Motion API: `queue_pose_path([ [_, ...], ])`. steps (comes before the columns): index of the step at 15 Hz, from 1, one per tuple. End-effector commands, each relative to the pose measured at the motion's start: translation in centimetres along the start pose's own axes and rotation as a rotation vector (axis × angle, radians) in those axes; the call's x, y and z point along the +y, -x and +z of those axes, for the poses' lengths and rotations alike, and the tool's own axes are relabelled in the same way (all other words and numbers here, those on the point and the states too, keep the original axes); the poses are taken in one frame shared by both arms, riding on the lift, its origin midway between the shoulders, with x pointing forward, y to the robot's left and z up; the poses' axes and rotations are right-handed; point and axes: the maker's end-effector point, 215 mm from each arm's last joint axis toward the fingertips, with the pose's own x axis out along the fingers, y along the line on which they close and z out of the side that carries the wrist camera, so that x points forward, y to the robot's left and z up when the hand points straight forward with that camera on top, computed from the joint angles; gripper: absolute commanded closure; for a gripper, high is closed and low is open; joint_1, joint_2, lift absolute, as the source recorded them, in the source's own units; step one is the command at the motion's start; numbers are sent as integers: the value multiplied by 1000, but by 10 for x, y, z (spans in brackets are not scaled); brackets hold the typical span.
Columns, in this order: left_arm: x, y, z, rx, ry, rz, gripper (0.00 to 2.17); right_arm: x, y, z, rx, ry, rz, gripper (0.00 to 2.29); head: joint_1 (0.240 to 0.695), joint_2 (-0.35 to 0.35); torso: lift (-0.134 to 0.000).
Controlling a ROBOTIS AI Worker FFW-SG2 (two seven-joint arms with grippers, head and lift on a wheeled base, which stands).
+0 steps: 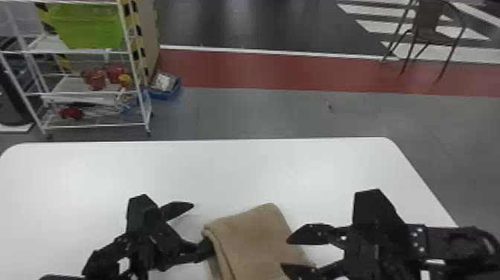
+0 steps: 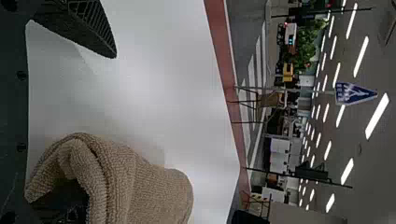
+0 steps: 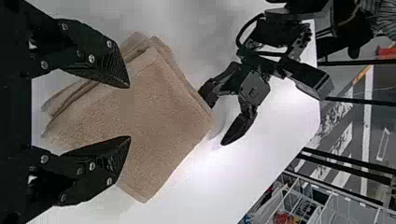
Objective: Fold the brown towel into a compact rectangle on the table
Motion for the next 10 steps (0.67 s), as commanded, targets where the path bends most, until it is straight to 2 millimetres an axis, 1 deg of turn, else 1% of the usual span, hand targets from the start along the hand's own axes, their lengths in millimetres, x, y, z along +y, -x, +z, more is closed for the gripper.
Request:
queue_pose_path([
  [1,-2,0,-1,0,4,-1,29,1,-6,11,-36,-7,10,2088,695,-114,-122],
  [2,-3,0,-1,0,4,-1,29,7,-13,10,-32,4,28,2142,695,-103,-122],
  [3,-3,1,-2,-1,3,-2,29,14,-23,8,-20,22,49,2145,695,-97,-122],
  [4,-4,1,-2,-1,3,-3,29,22,-34,4,-4,51,73,2260,695,-91,-122],
  [6,-5,2,-4,2,6,-6,29,36,-53,-9,39,71,112,2260,695,-76,-122],
  [7,-5,3,-2,-2,4,-5,29,43,-61,-14,51,79,134,2260,695,-67,-122],
  [10,-5,4,-3,-2,4,-10,29,59,-74,-21,72,79,175,2260,695,-45,-122],
])
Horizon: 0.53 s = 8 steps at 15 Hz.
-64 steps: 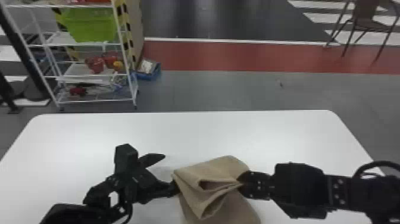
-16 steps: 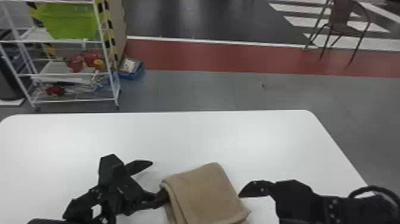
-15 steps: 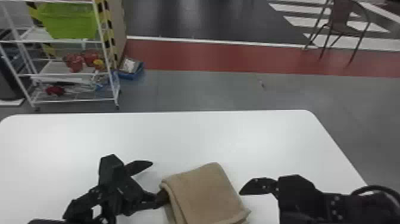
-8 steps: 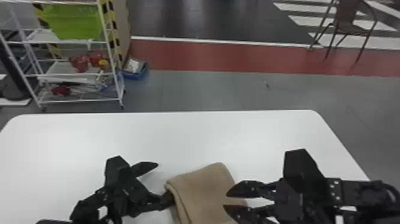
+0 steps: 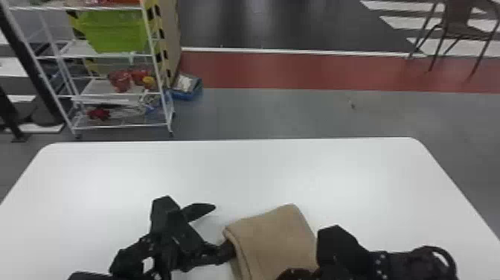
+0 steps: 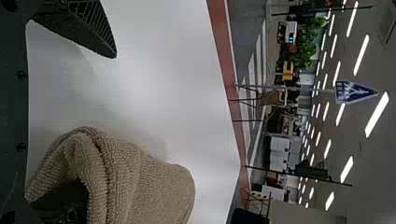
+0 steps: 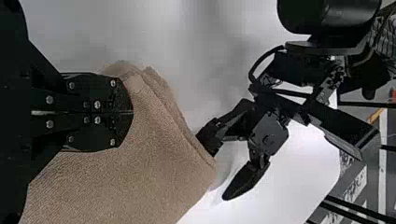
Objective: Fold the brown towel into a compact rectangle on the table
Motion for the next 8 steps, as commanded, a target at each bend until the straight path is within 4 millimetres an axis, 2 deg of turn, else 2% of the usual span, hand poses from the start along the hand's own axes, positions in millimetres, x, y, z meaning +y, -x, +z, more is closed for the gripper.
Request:
queue_pose_path([
  [1,0,1,0,-1,4,-1,29,13,-12,-3,13,1,37,2260,695,-37,-122],
  [8,-7,6,-1,31,-40,-78,29,22,-20,-12,31,-4,61,2260,695,-26,-122],
])
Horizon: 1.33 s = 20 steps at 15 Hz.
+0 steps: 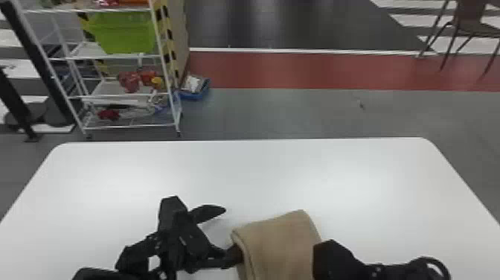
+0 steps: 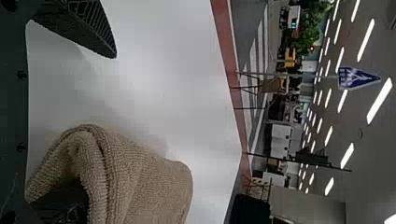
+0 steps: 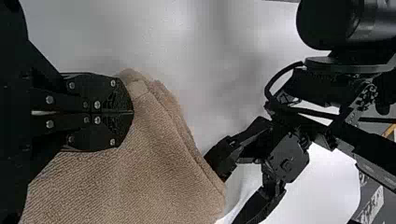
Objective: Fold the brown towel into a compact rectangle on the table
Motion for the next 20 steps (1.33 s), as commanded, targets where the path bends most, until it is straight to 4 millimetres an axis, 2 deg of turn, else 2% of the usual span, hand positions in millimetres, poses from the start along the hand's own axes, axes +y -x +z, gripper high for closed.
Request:
queue_pose_path([
  [1,2,3,2,32,-56,-17,29,2,-1,-2,2,-7,6,2260,695,-28,-122],
  [3,-4,3,5,85,-144,-69,26,2,-1,-3,4,-8,6,2260,695,-29,-122],
  [5,3,4,8,126,-221,-38,29,3,-1,-3,3,-8,7,2260,695,-34,-122],
  [7,7,6,11,129,-234,-25,29,4,0,-3,-3,-16,9,2260,695,-27,-122],
  [9,4,5,11,128,-235,-29,29,-2,10,3,-53,-57,3,2260,695,-20,-122],
  [11,3,4,11,129,-237,-32,33,-16,23,8,-128,-119,-14,2260,695,-23,-122],
  [14,0,2,12,128,-239,-38,36,-54,48,27,-240,-189,-87,2260,695,-41,-122],
  [15,-1,1,12,127,-240,-39,36,-64,52,28,-257,-208,-101,2260,695,-50,-122],
  [16,-3,1,11,128,-240,-43,36,-69,52,28,-259,-211,-106,2260,695,-54,-122],
  [20,-9,-1,10,131,-242,-54,39,-86,34,10,-222,-232,-91,2260,695,-70,-122],
])
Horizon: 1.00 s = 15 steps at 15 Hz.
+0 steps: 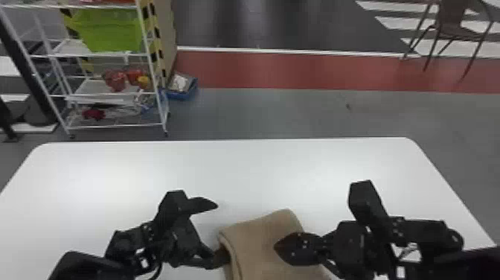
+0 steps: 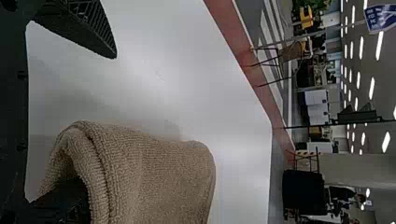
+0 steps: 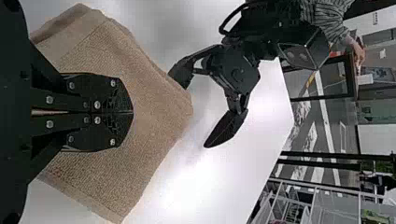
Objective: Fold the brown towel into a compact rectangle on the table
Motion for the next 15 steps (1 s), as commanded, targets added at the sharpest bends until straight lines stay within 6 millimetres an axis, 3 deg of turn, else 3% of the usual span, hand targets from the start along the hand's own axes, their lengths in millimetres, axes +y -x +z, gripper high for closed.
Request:
queue_pose_path([
  [1,-4,-1,0,-2,0,-6,39,-12,-9,-10,21,-17,7,2260,695,-76,-122],
  [7,-7,0,2,-5,-9,-15,39,-40,-6,-19,9,-70,-12,2260,695,-98,-122],
  [12,-12,0,5,-18,-32,-25,43,-52,-5,1,-66,-99,-29,2260,695,-108,-122],
  [15,-16,1,3,-17,-30,-29,43,-69,-14,-10,-38,-116,-71,2260,695,-109,-122],
])
